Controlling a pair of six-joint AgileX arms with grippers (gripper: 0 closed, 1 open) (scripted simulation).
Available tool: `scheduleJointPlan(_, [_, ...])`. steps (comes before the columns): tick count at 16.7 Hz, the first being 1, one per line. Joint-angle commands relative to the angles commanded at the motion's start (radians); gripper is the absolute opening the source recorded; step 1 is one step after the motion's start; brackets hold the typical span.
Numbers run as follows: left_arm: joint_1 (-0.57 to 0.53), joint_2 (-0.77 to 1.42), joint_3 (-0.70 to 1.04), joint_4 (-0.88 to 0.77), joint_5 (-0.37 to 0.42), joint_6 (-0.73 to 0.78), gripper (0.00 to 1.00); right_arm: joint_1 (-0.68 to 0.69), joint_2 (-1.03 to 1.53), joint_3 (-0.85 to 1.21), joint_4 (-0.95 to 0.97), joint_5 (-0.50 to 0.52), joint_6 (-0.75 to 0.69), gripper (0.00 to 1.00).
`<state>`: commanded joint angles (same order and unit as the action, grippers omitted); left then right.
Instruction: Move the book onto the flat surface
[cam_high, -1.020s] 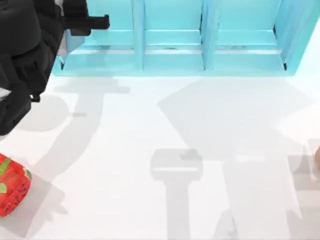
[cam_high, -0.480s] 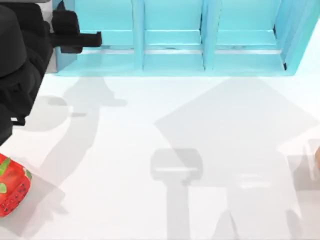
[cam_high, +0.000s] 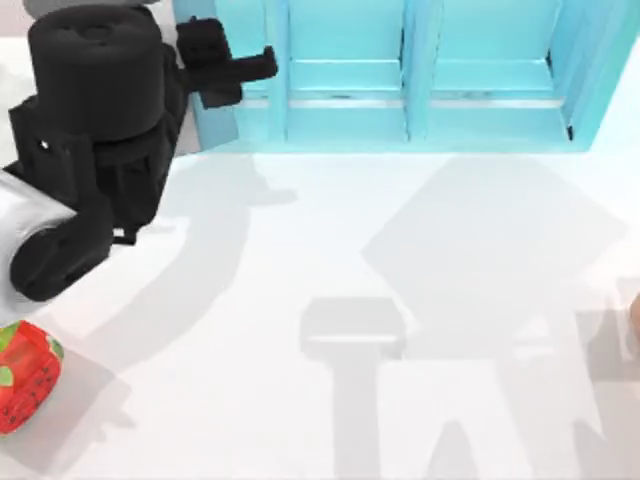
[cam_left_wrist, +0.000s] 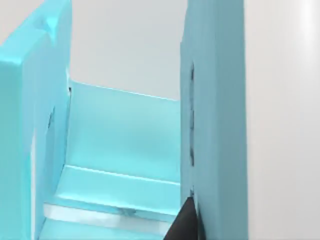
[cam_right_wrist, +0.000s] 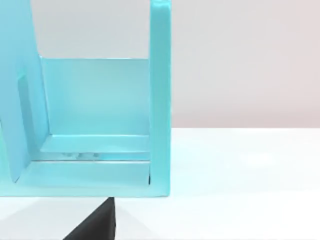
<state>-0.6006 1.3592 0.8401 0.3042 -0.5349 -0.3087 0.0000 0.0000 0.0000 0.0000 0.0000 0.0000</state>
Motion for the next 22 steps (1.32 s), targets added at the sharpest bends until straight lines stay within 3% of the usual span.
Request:
scheduleJointPlan(4, [-0.149,0.171,0.113,-0.098,-0.152,-0.395,0.00,0.000,0.000,0.000,0.000,0.000,0.000,1.00])
scheduleJointPlan(15, [-0.544,0.647,0.435,-0.415,-0.567,-1.756,0.00,0.000,0.000,0.000,0.000,0.000,0.000,1.00])
scheduleJointPlan(19, [-0.641,0.738,0.508,-0.500,-0.668,-2.058,0.00,0.000,0.000,0.000,0.000,0.000,0.000,1.00])
scheduleJointPlan(22, [-0.682,0.770,0.537,-0.537,-0.713,-2.176,0.00,0.000,0.000,0.000,0.000,0.000,0.000,1.00])
